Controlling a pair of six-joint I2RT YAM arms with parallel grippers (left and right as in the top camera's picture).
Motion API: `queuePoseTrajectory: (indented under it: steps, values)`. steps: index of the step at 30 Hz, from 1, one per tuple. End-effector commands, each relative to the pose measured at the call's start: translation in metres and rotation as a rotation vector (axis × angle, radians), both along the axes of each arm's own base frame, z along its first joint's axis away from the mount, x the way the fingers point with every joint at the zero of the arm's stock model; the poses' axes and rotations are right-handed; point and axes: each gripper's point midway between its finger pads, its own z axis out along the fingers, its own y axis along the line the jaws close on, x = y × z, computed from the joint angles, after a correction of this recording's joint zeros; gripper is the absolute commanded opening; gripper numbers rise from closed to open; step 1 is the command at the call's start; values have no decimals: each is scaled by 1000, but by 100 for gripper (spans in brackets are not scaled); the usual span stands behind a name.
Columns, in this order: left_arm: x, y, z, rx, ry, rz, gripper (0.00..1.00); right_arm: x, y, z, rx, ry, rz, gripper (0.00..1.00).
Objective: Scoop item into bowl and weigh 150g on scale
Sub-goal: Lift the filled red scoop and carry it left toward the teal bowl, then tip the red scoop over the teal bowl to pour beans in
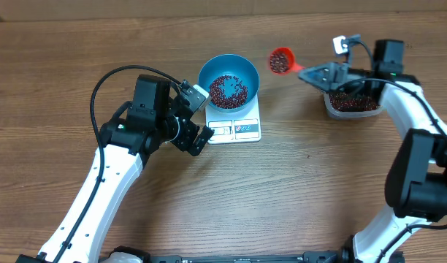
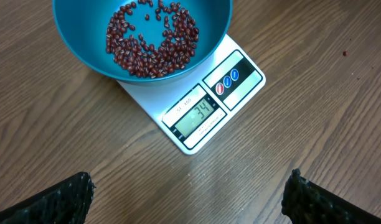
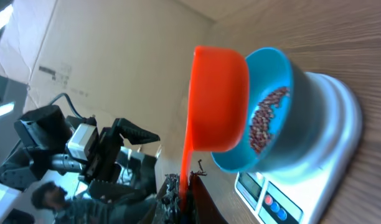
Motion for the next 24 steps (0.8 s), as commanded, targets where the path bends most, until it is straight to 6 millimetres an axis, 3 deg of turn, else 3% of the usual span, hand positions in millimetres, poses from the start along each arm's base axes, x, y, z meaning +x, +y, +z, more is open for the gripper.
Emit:
queuePoseTrajectory:
  steps: [1, 8, 24]
  values:
    - [-3, -5, 5, -9, -20, -34, 100, 4, 22, 3, 3, 70, 14, 4]
    - [-3, -5, 5, -9, -20, -34, 100, 15, 56, 6, -55, -31, 18, 4]
    - [-3, -5, 5, -9, -20, -34, 100, 30, 75, -5, -197, -185, -38, 4]
